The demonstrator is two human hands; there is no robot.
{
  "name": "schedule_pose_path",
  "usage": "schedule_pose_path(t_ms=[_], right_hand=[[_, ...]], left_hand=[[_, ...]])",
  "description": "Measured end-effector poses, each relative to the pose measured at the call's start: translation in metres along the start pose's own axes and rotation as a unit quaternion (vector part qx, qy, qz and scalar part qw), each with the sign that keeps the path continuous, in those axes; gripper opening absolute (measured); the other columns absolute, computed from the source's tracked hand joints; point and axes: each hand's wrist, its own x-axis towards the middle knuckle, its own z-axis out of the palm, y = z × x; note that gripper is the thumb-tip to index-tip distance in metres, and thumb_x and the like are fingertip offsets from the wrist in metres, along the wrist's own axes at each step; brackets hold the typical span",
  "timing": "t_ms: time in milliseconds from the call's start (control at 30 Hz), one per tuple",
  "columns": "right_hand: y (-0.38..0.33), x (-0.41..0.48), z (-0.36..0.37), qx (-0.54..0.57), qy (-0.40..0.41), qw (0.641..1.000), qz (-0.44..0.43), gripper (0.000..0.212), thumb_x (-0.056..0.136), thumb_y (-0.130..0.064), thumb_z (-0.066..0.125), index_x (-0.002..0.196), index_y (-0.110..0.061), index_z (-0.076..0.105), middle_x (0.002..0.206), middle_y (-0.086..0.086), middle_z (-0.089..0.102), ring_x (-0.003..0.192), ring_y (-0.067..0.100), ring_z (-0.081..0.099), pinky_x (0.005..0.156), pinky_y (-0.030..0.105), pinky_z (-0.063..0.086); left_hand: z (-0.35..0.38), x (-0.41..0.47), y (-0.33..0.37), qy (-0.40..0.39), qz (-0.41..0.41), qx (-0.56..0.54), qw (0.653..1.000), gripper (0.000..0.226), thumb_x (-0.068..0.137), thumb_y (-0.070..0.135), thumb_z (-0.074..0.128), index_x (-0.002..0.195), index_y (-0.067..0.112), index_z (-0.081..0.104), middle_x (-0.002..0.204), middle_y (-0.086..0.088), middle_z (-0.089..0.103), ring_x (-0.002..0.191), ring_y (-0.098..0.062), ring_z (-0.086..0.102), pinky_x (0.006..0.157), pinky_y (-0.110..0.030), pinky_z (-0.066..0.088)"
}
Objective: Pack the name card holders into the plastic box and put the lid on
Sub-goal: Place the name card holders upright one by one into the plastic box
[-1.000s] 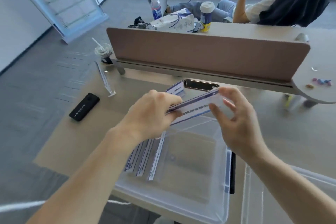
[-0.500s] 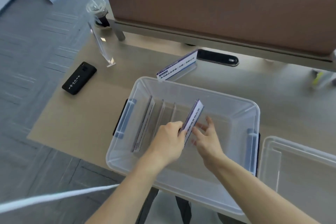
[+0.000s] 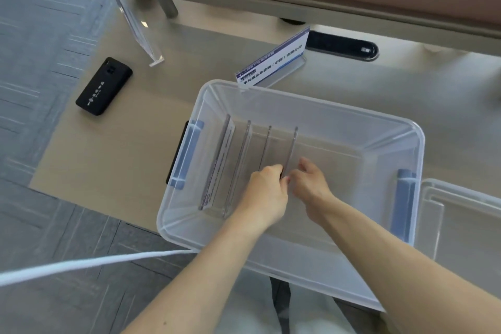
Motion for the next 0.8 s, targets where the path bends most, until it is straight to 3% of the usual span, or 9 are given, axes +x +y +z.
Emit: schedule_pose_path(t_ms=[167, 433, 800], right_hand=[[0.0034, 0.0003, 0.0042, 0.02, -0.012, 1.0, 0.011, 0.068, 0.096, -0.002, 0.043, 0.159, -0.012, 0.021, 0.166, 0.006, 0.026, 0.15, 0.024, 0.031, 0.118, 0.048, 0.036], [0.0022, 0.0002, 0.0059, 0.035, -0.031, 0.999, 0.015, 0.069, 0.095, -0.004, 0.045, 0.16, -0.014, 0.021, 0.165, 0.002, 0.026, 0.149, 0.023, 0.031, 0.117, 0.05, 0.037], [0.0045, 0.0018, 0.0063, 0.033, -0.036, 0.999, 0.007, 0.07, 0.095, -0.005, 0.046, 0.16, -0.014, 0.021, 0.166, 0.002, 0.026, 0.148, 0.024, 0.033, 0.116, 0.05, 0.038]], left_hand=[[0.0027, 0.0005, -0.0005, -0.007, -0.002, -0.003, 1.0, 0.023, 0.105, 0.028, 0.047, 0.087, 0.014, 0.05, 0.09, -0.019, 0.068, 0.089, -0.042, 0.063, 0.064, -0.037, 0.036], [0.0022, 0.0002, -0.0023, -0.008, -0.025, -0.006, 1.0, 0.023, 0.107, 0.029, 0.04, 0.088, 0.017, 0.045, 0.097, -0.02, 0.067, 0.082, -0.037, 0.057, 0.063, -0.036, 0.034], [0.0046, 0.0003, -0.0026, -0.001, -0.031, 0.003, 1.0, 0.022, 0.107, 0.03, 0.04, 0.091, 0.018, 0.049, 0.098, -0.018, 0.067, 0.084, -0.038, 0.064, 0.062, -0.036, 0.037]])
